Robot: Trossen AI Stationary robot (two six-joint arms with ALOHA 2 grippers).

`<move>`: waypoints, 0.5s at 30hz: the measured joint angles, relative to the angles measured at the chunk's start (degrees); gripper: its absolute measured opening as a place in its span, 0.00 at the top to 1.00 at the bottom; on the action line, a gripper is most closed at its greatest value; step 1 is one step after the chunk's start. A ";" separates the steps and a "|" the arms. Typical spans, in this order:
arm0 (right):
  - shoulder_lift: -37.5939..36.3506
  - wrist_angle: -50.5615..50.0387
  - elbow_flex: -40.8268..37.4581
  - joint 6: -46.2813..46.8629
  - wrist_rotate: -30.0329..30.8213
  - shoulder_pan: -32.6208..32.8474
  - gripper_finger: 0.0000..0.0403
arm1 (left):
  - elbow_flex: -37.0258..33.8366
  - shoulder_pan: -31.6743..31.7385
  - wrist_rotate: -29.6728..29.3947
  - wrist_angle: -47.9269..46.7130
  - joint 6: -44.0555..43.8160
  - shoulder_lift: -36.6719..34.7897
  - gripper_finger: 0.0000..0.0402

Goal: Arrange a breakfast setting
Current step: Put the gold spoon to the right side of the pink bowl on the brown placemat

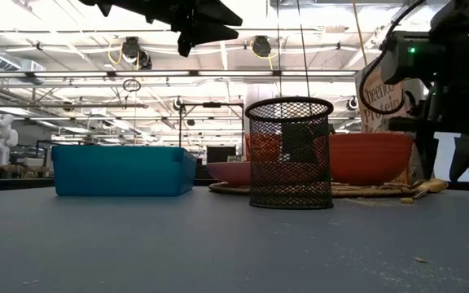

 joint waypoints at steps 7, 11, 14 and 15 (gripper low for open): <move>1.82 3.34 -2.06 4.38 1.28 0.02 0.62 | 0.00 -0.01 0.00 -0.01 0.11 0.00 0.63; 2.09 7.14 -3.91 6.65 1.71 0.02 0.62 | 0.00 0.01 0.01 -0.02 0.09 0.00 0.63; 2.03 9.30 -5.17 7.85 2.85 0.04 0.62 | 0.00 0.01 -0.01 -0.02 0.09 0.00 0.63; 2.07 9.50 -5.25 8.36 3.03 0.04 0.62 | 0.00 0.00 0.01 -0.02 0.11 0.00 0.63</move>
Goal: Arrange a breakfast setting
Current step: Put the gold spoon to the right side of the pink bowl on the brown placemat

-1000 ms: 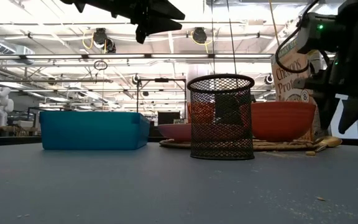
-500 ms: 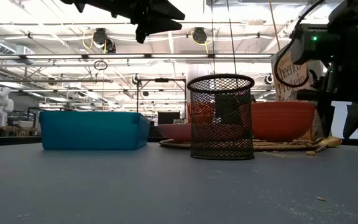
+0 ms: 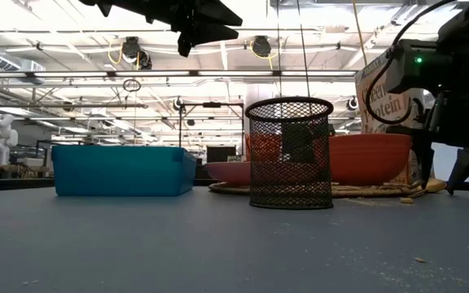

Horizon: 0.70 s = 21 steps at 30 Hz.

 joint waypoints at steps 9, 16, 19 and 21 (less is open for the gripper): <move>-1.68 0.21 -0.22 0.55 1.63 -0.02 0.62 | 0.00 -0.01 0.00 -0.07 -0.02 0.00 0.63; -2.86 -1.37 -0.24 0.53 3.43 -0.04 0.62 | 0.00 -0.01 0.02 -0.55 -0.04 0.00 0.63; -2.32 -2.24 -0.24 0.82 2.90 -0.07 0.62 | 0.00 0.01 0.02 -0.67 -0.04 0.00 0.63; -2.00 -2.20 -0.24 1.15 2.90 -0.07 0.62 | 0.00 0.01 0.02 -0.96 -0.04 0.00 0.63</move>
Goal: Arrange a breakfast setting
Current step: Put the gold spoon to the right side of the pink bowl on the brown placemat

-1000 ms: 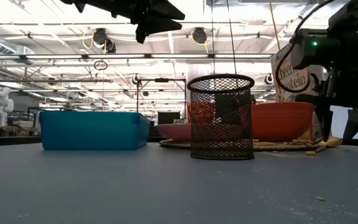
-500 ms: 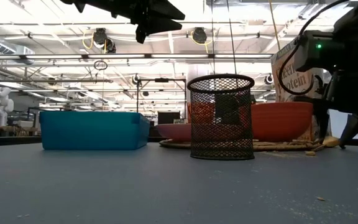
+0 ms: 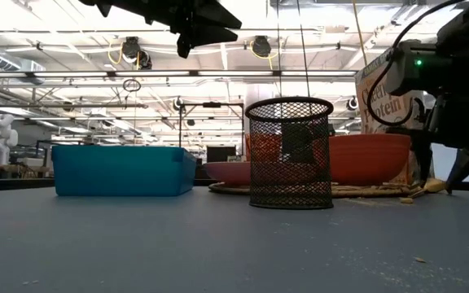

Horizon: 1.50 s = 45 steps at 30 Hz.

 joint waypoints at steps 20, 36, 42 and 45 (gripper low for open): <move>1.13 0.10 0.15 0.09 -1.34 0.00 0.62 | 0.00 0.00 0.00 -0.80 -0.02 0.00 0.63; -2.15 -2.23 0.11 -3.11 -7.30 -0.02 0.62 | 0.00 0.00 0.00 -0.76 -0.02 0.00 0.63; -2.23 -4.29 0.11 -2.97 -8.41 -0.02 0.65 | 0.00 0.00 -0.01 -0.76 -0.02 0.00 0.63; -2.21 -4.95 0.13 -2.97 -9.15 -0.02 0.70 | 0.00 -0.02 -0.02 -0.76 -0.02 0.00 0.63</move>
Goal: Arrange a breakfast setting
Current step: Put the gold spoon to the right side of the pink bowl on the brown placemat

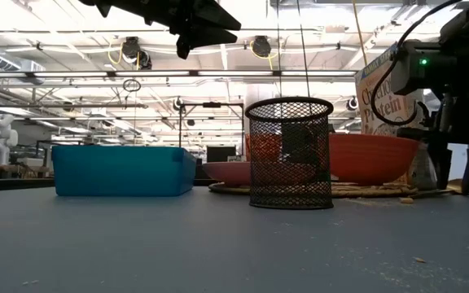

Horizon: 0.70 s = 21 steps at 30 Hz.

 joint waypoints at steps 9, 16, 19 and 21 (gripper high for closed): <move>0.00 -0.02 0.00 -0.19 -0.07 0.00 0.85 | 0.00 0.02 0.02 0.00 -0.02 0.00 0.63; 0.00 0.27 0.00 -3.97 -0.39 0.00 0.93 | 0.00 0.02 0.01 0.00 -0.02 0.00 0.63; -0.01 0.70 0.02 -6.05 -1.99 0.00 0.95 | 0.00 0.00 0.02 0.00 -0.02 0.00 0.63; -0.02 0.89 0.02 -7.66 -3.14 0.00 0.95 | 0.00 0.02 0.02 0.02 -0.02 0.00 0.63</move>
